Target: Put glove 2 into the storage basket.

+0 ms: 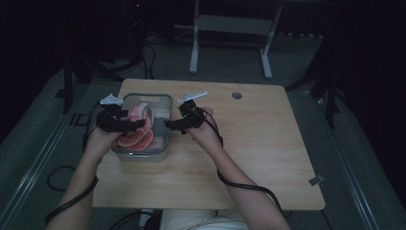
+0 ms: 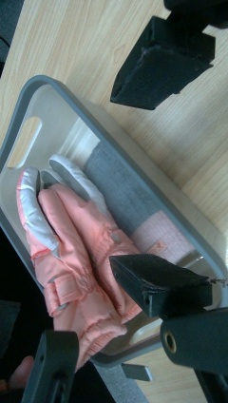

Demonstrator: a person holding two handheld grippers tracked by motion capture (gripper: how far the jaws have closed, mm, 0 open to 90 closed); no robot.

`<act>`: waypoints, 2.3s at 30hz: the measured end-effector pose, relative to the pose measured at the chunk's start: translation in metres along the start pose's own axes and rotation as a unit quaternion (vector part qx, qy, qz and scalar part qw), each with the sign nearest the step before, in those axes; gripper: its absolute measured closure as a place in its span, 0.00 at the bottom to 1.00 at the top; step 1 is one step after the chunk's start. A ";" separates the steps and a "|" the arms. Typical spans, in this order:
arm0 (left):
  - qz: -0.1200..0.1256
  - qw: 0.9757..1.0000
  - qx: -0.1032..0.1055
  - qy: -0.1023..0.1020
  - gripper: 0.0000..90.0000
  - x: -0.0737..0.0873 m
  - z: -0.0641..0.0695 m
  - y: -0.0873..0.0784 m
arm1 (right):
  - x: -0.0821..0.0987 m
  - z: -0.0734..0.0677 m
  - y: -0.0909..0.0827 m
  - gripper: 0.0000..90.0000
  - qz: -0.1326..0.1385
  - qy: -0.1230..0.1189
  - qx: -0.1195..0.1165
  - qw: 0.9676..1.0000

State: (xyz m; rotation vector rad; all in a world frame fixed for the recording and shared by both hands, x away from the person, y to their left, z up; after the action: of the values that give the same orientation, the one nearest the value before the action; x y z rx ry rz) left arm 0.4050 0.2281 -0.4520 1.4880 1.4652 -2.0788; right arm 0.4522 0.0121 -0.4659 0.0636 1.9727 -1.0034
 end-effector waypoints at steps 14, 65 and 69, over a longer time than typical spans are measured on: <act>0.035 0.995 0.062 0.073 0.16 -0.020 0.074 0.010 | 0.020 0.018 -0.024 0.22 0.006 -0.014 0.008 1.000; 0.007 0.971 0.167 0.173 0.15 0.049 0.210 0.093 | 0.160 0.081 -0.068 0.18 -0.020 -0.036 0.028 0.999; 0.000 0.968 0.171 0.182 0.15 0.053 0.216 0.099 | 0.166 0.084 -0.070 0.17 -0.021 -0.038 0.034 0.998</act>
State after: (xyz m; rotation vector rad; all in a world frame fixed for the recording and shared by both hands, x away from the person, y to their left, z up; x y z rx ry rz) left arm 0.3107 0.0269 -0.5523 2.0931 1.2478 -2.2325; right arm 0.3827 -0.1443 -0.5671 0.0209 1.8772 -1.0839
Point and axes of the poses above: each handheld gripper's, and its own axes: y roughly forward along the jaws, x roughly out of its underside, z roughly to its right, the point moved 4 cm from there along y, roughly forward along the jaws, and after that the axes turned 9 degrees about y, right-handed, at the moved point
